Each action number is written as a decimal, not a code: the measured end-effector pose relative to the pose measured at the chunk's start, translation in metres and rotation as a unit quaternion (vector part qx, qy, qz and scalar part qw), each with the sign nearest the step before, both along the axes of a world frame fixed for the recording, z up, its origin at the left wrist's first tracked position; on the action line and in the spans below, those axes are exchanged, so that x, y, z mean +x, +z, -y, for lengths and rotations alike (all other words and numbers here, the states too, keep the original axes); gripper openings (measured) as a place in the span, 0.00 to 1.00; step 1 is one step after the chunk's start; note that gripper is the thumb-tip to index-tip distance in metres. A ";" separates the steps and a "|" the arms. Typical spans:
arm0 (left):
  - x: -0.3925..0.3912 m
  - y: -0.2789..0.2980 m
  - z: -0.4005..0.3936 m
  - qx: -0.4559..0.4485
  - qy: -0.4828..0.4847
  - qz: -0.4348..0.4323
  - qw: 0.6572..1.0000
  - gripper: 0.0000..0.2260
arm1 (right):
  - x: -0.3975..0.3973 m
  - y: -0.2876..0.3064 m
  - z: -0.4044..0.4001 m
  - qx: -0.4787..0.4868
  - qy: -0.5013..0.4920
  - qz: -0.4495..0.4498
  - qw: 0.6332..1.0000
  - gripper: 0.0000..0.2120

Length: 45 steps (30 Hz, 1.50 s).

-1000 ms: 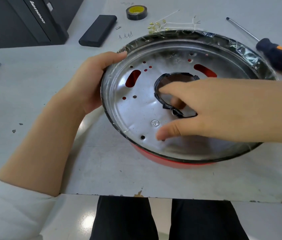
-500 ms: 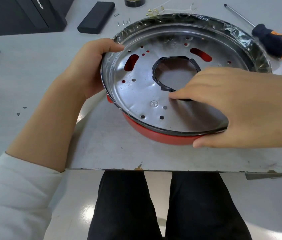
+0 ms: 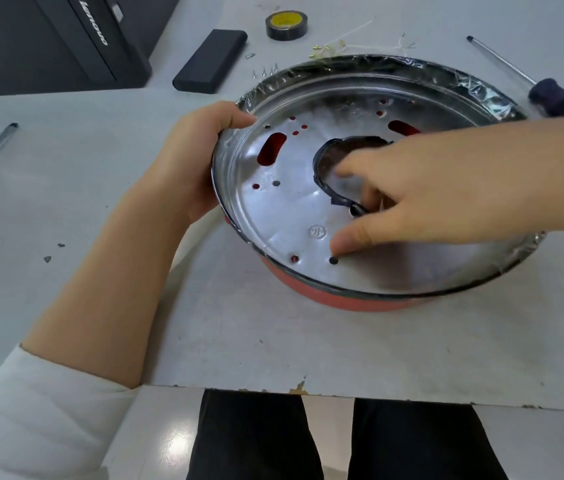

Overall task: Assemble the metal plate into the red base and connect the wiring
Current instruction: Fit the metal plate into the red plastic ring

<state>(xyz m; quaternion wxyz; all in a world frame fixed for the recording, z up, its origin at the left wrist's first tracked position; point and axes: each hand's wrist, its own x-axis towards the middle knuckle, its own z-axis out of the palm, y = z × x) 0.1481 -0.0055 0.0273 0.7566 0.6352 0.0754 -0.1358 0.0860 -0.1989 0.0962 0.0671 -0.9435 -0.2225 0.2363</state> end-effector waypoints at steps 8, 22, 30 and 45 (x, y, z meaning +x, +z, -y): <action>0.003 -0.003 -0.002 -0.026 -0.028 -0.008 0.999 0.08 | 0.012 -0.012 -0.002 0.081 -0.030 -0.028 0.996 0.35; 0.000 -0.001 0.003 -0.043 -0.020 0.016 0.999 0.03 | 0.017 -0.045 0.012 0.155 -0.005 0.045 0.987 0.44; 0.002 -0.001 0.004 -0.063 -0.038 0.024 0.997 0.05 | 0.024 -0.053 0.014 0.139 -0.006 0.071 0.988 0.41; 0.001 0.000 0.002 -0.053 -0.041 0.013 0.998 0.07 | 0.028 -0.061 0.018 0.143 -0.002 0.081 0.986 0.41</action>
